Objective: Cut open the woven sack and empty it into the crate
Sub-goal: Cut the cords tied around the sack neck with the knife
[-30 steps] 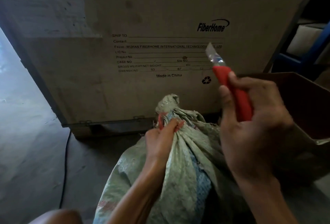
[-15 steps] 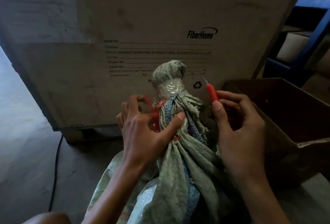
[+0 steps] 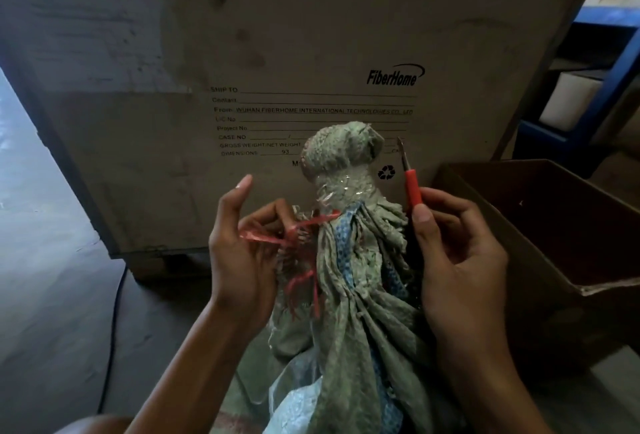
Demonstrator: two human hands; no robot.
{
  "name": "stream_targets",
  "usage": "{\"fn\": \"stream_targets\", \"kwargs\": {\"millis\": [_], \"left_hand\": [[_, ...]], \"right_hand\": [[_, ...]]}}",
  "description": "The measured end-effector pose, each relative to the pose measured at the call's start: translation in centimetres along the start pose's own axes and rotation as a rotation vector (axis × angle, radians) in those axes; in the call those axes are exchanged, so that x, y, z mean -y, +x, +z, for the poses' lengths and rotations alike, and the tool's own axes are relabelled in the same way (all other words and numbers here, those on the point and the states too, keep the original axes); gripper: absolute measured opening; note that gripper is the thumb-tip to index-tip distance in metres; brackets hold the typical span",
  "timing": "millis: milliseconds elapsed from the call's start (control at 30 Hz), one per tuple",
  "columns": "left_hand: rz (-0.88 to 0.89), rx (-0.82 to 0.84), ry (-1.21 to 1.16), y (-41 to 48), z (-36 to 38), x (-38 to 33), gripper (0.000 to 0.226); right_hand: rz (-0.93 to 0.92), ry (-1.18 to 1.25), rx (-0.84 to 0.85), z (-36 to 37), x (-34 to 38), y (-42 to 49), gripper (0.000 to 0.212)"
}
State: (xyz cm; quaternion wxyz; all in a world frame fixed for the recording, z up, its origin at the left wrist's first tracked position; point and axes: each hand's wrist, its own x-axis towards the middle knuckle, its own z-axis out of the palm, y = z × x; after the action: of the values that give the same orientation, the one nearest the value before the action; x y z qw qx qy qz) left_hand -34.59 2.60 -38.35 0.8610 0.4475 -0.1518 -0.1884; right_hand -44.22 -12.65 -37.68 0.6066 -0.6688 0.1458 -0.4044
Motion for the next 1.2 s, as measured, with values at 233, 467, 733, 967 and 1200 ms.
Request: {"fn": "stream_targets", "kwargs": {"millis": [233, 467, 733, 967, 1200], "left_hand": [[-0.151, 0.042, 0.189, 0.6, -1.9, -0.5, 0.065], [-0.114, -0.069, 0.325, 0.4, -1.8, -0.6, 0.044], [-0.155, -0.027, 0.245, 0.6, -1.9, -0.1, 0.040], [-0.109, 0.145, 0.533, 0.6, -1.8, 0.3, 0.045], [-0.071, 0.264, 0.840, 1.1, -2.4, -0.9, 0.069]], "right_hand": [[-0.017, -0.030, 0.041, 0.7, -0.3, -0.5, 0.014], [-0.124, -0.174, 0.098, 1.8, -0.4, -1.1, 0.016], [-0.047, -0.333, 0.346, 1.5, -0.7, -0.6, 0.097], [0.021, -0.185, 0.350, 0.7, -1.0, -0.3, 0.071], [-0.122, -0.337, 0.252, -0.9, -1.2, 1.6, 0.060]]}}
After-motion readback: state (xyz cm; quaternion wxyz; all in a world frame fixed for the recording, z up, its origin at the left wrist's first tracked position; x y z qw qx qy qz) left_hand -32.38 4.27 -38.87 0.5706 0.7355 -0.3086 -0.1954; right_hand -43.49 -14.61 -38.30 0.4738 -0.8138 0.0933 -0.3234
